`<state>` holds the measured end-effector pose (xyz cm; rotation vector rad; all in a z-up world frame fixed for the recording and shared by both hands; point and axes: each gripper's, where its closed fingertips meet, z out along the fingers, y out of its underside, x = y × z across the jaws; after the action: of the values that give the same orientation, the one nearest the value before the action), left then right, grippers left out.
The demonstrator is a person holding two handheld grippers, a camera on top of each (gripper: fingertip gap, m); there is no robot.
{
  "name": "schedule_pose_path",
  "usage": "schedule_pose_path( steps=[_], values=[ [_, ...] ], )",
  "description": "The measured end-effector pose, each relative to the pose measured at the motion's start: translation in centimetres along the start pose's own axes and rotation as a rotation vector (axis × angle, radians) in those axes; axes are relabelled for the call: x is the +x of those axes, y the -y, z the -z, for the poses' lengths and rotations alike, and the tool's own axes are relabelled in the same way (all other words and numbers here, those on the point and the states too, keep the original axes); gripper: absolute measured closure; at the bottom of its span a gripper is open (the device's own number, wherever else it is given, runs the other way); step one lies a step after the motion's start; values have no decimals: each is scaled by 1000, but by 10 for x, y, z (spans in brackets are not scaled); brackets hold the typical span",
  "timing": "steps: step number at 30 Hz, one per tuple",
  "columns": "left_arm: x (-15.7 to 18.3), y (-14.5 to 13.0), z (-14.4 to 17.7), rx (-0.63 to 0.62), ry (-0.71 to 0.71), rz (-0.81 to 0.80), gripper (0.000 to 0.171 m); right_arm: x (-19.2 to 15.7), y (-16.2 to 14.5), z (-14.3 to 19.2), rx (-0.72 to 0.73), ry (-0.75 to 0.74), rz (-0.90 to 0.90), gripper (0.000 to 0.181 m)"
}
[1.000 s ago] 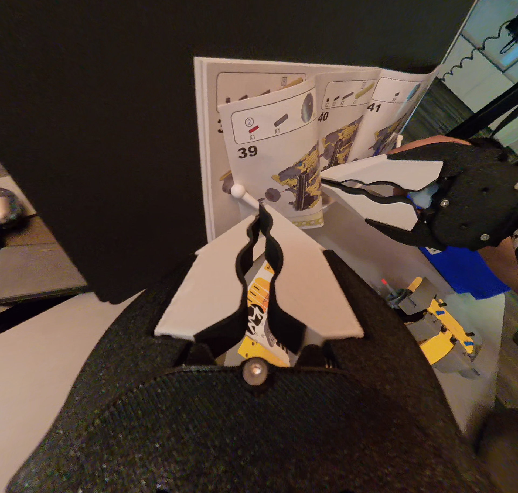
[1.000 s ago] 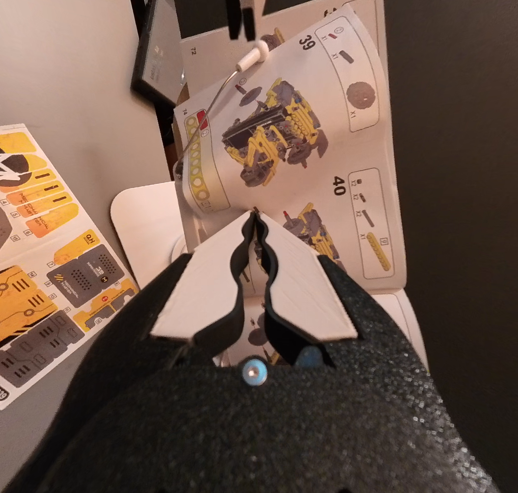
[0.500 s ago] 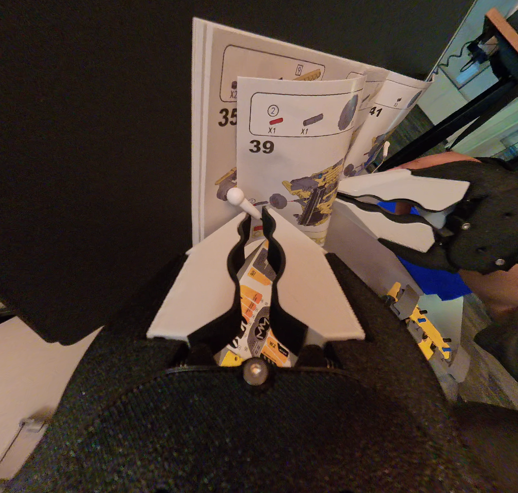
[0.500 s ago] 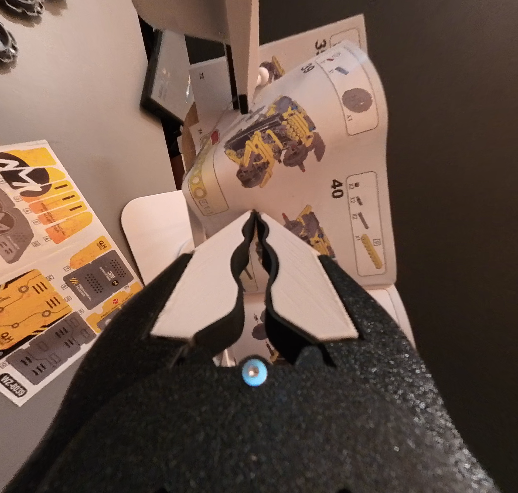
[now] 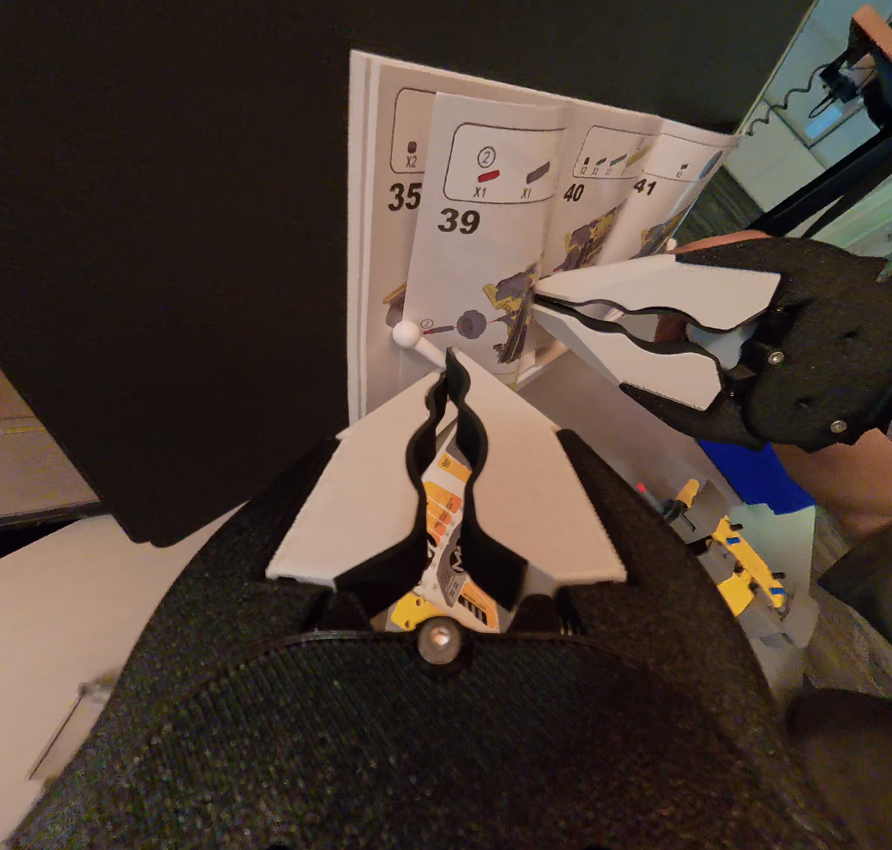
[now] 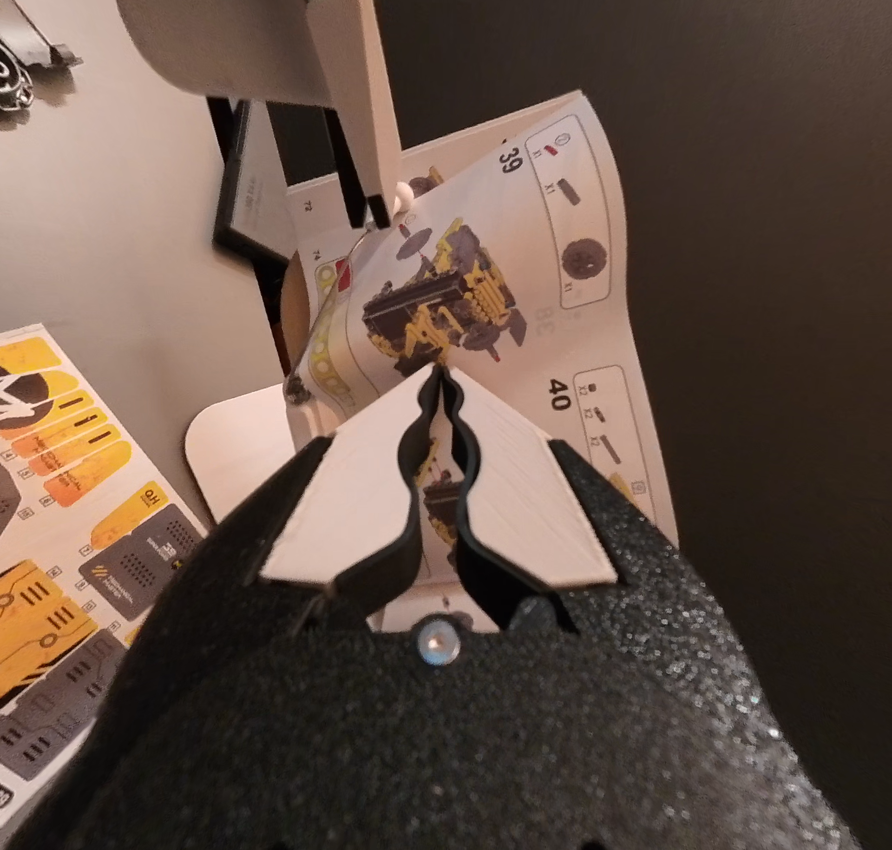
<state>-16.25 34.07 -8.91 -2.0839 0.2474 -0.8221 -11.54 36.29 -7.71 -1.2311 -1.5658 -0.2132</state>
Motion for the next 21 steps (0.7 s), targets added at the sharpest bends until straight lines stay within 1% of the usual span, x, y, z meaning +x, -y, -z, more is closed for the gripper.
schedule_pose_path(
  steps=[2, 3, 4, 5, 6, 7, 13, 18, 21],
  values=[
    [2, 1, -1, 19, -58, 39, 171, 1, 2, -1, 3, -9, -8, 181],
    [5, 1, -1, 24, -100, 60, 164, 1, 2, -1, 3, -11, -12, 181],
    [8, 3, -2, 38, -143, 85, 152, 1, 1, -1, 4, -12, -15, 181],
    [9, 5, -4, 51, -170, 106, 148, 1, 1, -1, 7, -14, -16, 181],
    [6, 6, -6, 58, -159, 113, 152, 1, 1, -1, 10, -16, -14, 181],
    [1, 6, -8, 61, -121, 104, 163, 1, 0, -1, 12, -17, -15, 181],
    [3, 5, -8, 54, -96, 74, 164, 2, -1, -1, 12, -14, -52, 181],
    [7, 7, -6, 59, -90, 46, 166, 17, -5, 3, -19, -83, -136, 181],
    [11, 8, -7, 49, -57, 15, 166, 13, 0, 3, 10, -46, -154, 181]
  ],
)
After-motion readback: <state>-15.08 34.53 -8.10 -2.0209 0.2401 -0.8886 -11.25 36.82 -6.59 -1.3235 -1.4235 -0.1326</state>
